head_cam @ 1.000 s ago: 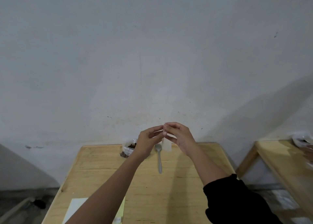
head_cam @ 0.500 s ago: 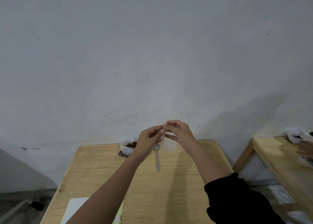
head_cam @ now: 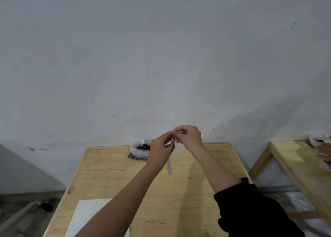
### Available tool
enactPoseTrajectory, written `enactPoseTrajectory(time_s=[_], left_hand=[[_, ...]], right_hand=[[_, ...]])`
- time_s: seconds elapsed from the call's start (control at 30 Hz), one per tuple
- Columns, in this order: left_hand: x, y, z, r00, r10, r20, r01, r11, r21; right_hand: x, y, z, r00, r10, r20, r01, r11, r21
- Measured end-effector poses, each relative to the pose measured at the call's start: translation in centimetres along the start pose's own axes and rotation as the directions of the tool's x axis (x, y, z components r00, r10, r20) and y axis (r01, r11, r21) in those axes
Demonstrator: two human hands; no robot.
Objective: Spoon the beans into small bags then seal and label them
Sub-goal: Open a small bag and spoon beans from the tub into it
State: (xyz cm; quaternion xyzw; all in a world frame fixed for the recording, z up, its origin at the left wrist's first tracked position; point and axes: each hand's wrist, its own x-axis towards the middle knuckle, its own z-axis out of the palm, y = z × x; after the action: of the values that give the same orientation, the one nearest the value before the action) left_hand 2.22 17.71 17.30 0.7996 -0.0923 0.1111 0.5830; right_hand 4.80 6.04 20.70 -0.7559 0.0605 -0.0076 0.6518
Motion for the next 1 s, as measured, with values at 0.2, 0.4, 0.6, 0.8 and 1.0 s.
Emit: enactPoseTrajectory(time_s=[0.2,0.4,0.6,0.8,1.0], left_hand=[[0.2,-0.3,0.7,0.991,0.127,-0.038,-0.111,0.952,0.286],[0.3,0.1,0.8,0.983,0.173,-0.053,-0.144,0.925,0.351],[0.7,-0.5,0.2,0.981,0.189,0.031,-0.188,0.915,0.357],[1.1,-0.8,-0.3,0.977,0.196,0.090,-0.215,0.902,0.374],[1.0,-1.2,0.1,0.978,0.199,0.069,-0.210,0.920,0.331]], right_hand=[[-0.3,0.2,0.1,0.994,-0.079,-0.069,0.070,0.989,-0.127],[-0.6,0.3,0.3,0.977,-0.192,-0.091,0.163,0.954,-0.252],[-0.1,0.8,-0.8,0.978,-0.209,-0.025,0.191,0.931,-0.312],[1.0,1.6,-0.9,0.966,-0.255,0.043,0.251,0.880,-0.403],[1.1,1.4,-1.0,0.967,-0.241,0.080,0.247,0.823,-0.512]])
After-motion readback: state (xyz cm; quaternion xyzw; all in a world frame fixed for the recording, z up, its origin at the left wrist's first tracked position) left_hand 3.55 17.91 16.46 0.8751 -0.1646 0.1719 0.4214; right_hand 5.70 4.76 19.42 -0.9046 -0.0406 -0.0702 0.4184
